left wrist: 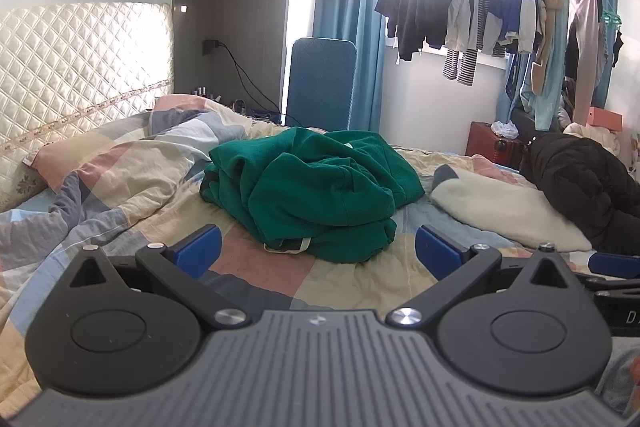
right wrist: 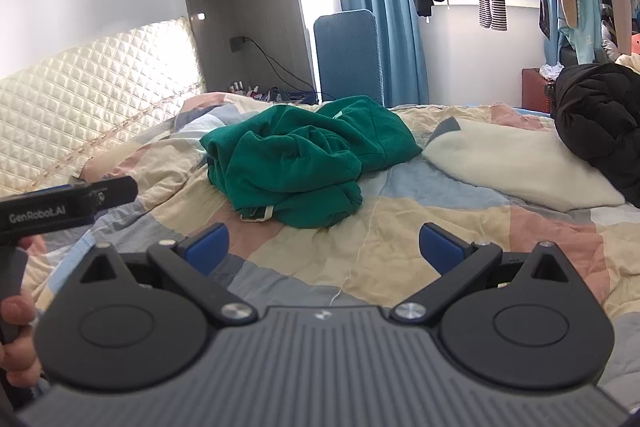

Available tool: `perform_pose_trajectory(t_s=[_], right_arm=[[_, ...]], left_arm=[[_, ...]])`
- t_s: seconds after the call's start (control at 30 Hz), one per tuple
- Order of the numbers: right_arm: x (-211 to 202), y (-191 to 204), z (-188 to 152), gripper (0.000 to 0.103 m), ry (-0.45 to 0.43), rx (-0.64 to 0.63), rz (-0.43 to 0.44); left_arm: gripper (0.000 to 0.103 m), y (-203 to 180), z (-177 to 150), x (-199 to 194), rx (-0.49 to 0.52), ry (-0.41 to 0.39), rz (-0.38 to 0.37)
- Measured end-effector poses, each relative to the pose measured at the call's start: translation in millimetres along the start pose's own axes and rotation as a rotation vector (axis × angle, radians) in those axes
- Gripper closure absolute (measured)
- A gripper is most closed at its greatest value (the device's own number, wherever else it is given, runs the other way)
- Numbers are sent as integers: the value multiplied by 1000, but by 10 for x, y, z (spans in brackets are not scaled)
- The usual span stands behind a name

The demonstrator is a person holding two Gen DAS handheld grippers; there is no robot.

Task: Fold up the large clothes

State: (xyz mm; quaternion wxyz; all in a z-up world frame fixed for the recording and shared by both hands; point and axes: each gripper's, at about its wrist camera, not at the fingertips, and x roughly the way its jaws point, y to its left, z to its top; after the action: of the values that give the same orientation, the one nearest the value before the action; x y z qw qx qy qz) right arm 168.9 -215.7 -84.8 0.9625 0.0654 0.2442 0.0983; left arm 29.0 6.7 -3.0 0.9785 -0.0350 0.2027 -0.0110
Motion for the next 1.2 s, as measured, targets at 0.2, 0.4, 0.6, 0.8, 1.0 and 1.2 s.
perform_pose_trajectory(t_s=[0.2,0.4,0.6,0.8,1.0,1.2], right_arm=[[4,12,16,0,1,-5,-4],[32,36,40,0,3,-7,-4],[125,47,15,0,18,6,-11],[195,48,3,0,30,18,-21],[222,58,15,0,30,23,-30],[239,60,4,0,37,26,-30]], left_arm=[[0,-3,-16,-4,-1,-9,1],[0,40,2,29,-5,-14,-10],[0,89,-4,113,-5,-1,-12],[0,133,-21,232,-3,20,-5],[0,153,-10,277,-9,20,-3],[0,169,-15,298,-18,24,-7]])
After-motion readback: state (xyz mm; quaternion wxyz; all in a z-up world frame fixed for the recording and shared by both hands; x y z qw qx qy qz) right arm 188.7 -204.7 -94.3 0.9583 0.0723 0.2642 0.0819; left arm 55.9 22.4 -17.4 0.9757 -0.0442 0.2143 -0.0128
